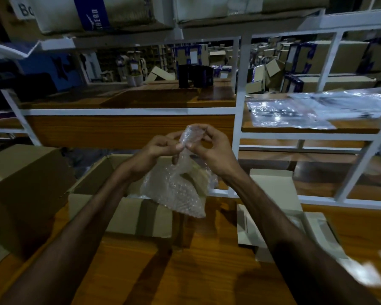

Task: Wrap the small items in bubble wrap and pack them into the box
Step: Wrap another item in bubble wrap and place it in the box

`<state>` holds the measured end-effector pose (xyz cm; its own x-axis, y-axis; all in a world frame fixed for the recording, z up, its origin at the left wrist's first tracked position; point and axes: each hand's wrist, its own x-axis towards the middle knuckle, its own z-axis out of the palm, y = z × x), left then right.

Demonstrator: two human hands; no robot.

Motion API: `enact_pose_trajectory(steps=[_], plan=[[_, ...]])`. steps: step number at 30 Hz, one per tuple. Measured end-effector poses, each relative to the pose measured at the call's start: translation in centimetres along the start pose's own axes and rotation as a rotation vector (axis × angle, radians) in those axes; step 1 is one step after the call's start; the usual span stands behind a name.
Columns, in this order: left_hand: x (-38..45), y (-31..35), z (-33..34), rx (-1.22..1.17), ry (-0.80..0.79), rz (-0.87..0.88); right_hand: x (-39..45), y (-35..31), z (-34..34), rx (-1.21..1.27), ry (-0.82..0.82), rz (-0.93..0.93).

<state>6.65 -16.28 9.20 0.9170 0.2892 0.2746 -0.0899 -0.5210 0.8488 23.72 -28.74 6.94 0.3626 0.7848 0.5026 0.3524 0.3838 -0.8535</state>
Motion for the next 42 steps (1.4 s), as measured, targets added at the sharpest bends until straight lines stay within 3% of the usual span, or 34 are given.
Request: enact_pose_trajectory(steps=[7,13,20,28,30,34,37,42], plan=[[1.5,2.0,4.1,-0.050,0.086,-0.009,-2.6,-0.6,-4.4,0.067,-0.055,0.044],[1.2,2.1,7.1,0.110,0.199,-0.063,-5.3,0.4,-8.9,0.033,-0.034,0.138],[-0.8,1.3,10.9,0.154,0.233,-0.152,-9.0,3.1,-13.1,0.007,-0.132,0.289],[-3.9,0.1,14.4,-0.023,0.256,-0.288,-14.1,3.8,-14.9,-0.095,-0.086,0.317],[-4.4,-0.1,14.5,-0.065,0.212,-0.271,-15.0,3.3,-15.1,-0.122,-0.052,0.330],[-6.0,-1.1,13.9,0.036,-0.094,-0.286,-17.0,2.2,-15.4,-0.198,0.001,0.355],[-7.8,-2.0,13.4,0.041,-0.227,-0.355,-18.8,1.8,-15.1,-0.239,0.061,0.404],[-11.2,-3.9,13.4,0.101,-0.327,-0.433,-22.8,2.8,-15.1,-0.349,0.120,0.530]])
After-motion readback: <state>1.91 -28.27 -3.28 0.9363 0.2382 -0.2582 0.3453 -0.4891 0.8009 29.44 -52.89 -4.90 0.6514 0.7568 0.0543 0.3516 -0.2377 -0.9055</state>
